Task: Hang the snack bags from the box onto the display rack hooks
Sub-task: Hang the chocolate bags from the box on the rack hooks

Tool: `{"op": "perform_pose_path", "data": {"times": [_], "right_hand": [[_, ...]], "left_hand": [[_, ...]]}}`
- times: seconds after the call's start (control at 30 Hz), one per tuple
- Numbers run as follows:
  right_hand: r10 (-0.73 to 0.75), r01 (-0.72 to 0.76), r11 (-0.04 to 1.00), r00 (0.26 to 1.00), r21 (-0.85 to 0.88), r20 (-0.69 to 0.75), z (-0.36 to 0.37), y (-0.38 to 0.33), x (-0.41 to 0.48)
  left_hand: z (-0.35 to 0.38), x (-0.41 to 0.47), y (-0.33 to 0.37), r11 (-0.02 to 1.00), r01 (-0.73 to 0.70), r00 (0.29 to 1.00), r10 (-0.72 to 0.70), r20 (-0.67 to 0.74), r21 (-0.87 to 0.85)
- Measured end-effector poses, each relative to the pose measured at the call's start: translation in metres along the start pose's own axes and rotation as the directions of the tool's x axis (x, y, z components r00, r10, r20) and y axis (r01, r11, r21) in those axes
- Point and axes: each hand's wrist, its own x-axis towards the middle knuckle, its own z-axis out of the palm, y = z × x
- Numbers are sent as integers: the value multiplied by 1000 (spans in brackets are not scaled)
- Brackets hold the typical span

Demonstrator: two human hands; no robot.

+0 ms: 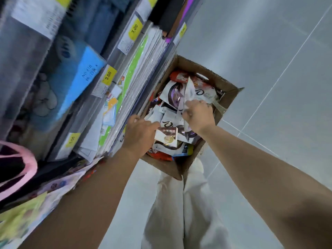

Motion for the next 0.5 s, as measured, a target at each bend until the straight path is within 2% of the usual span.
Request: {"op": "perform_pose_path", "data": {"times": [0.07,0.13,0.2,0.27,0.33,0.43,0.5], "right_hand": [[-221,277,908,954,-314,201,-37,-24,-24],[-320,483,766,859,-425,400,-72,-53,-50],[-406,607,648,786,-460,465,-98,-83,-80],[-471,620,638,783,-456,406,-116,-104,-107],[-481,552,734,834,-395,271,-128,-118,-141],[-462,456,872,887,-176,12,-131,-132,-186],[-425,424,905,904,-36,-43,-133,-145,-219]], "left_hand": [[-31,-14,20,996,78,996,-77,42,-37],[-54,-27,35,997,73,994,-70,85,-35],[-71,-41,45,993,95,989,-86,122,-68],[-89,-57,52,985,146,989,-142,43,-87],[-111,-89,63,977,203,974,-207,-89,-60],[-140,-147,79,933,326,915,-351,-197,-151],[-157,-190,88,885,394,860,-450,-240,-248]]}}
